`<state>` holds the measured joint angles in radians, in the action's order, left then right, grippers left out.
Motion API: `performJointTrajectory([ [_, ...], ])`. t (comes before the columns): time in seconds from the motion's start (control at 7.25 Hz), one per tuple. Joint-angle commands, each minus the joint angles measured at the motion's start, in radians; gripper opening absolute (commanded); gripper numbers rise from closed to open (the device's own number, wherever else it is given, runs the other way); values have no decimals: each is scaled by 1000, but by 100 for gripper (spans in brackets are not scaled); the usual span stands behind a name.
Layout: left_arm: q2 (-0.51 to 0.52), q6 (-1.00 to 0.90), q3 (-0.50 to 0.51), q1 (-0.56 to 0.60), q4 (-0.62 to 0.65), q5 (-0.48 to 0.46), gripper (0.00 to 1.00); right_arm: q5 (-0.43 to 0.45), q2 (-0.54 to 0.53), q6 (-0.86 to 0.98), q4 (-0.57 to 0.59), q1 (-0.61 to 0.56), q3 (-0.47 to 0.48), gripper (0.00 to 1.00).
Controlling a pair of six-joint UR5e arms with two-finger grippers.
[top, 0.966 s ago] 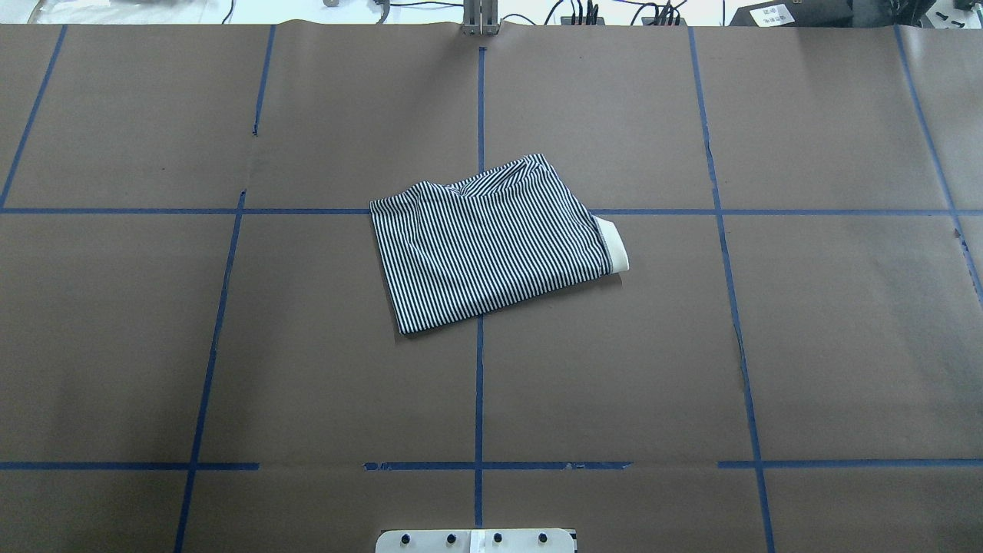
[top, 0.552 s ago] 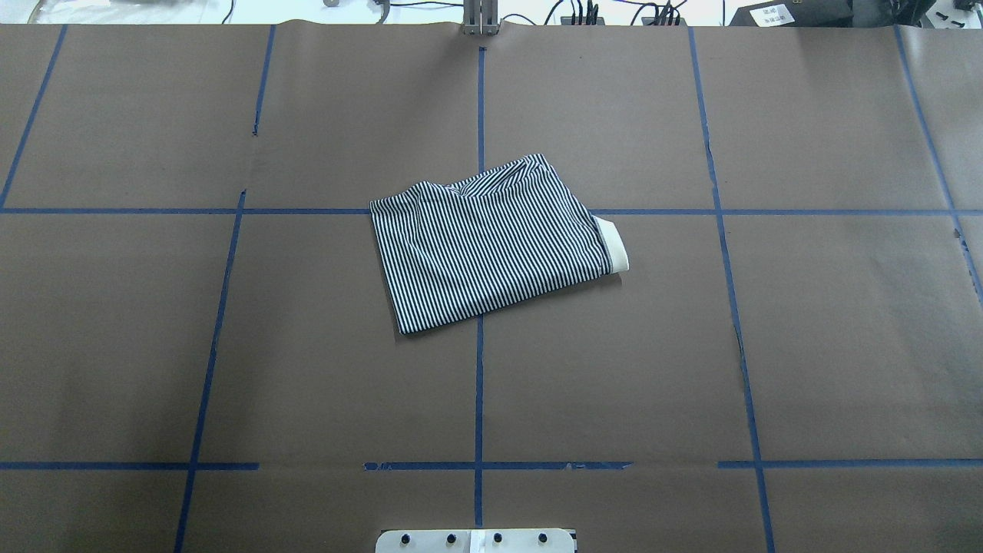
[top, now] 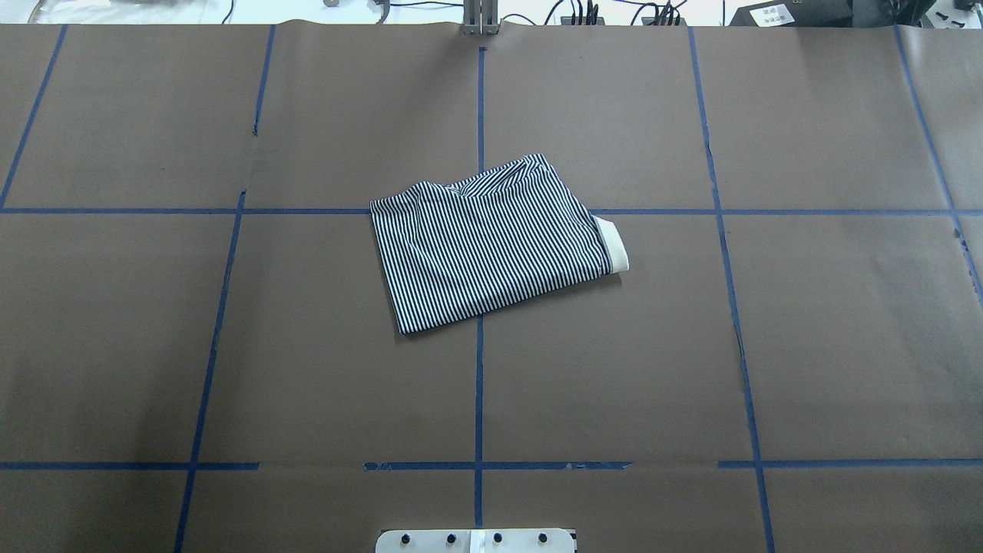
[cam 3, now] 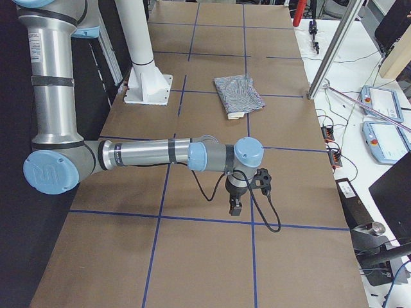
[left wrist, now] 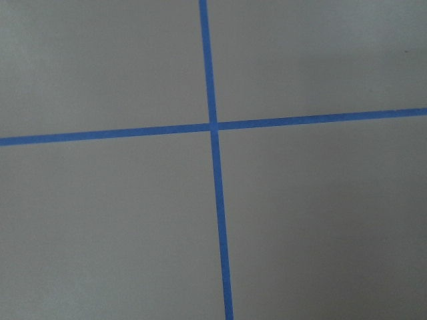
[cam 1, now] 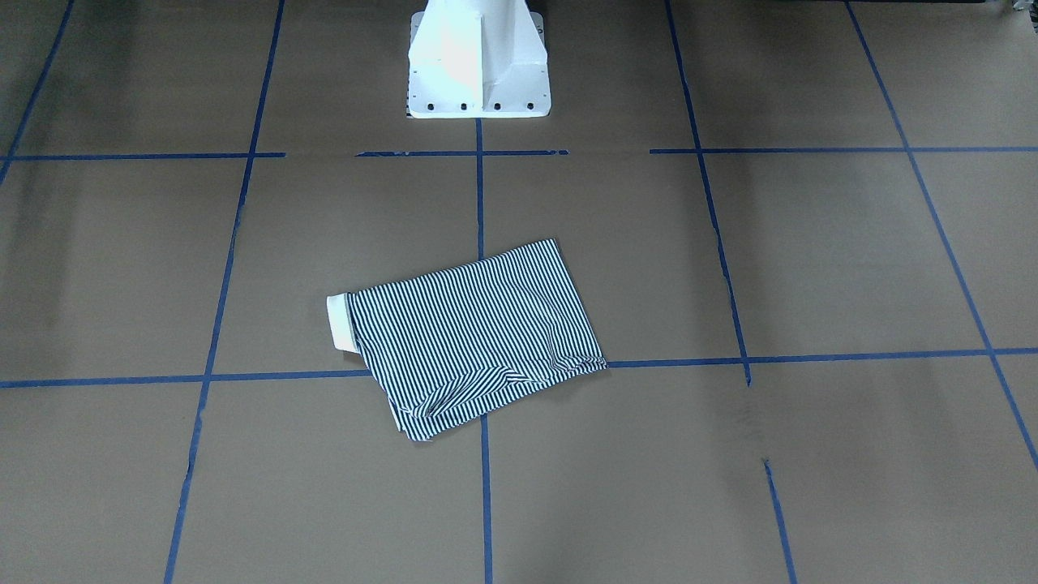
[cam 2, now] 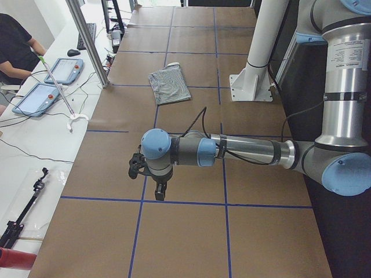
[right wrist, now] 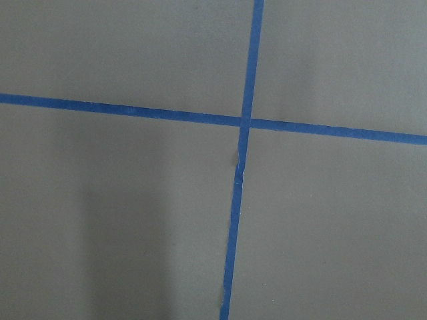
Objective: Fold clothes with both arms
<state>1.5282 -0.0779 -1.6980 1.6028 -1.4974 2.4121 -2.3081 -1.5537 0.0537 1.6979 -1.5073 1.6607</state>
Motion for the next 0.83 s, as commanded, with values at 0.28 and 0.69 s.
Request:
performJointTrajectory([
  [0.28,0,119,-5,5,-1,-40,100,42,-2,0,-3,1,-6,100],
  [0.69,-2,112,9,5,-63,-93,100,41,-9,-2,-9,1,-16,100],
])
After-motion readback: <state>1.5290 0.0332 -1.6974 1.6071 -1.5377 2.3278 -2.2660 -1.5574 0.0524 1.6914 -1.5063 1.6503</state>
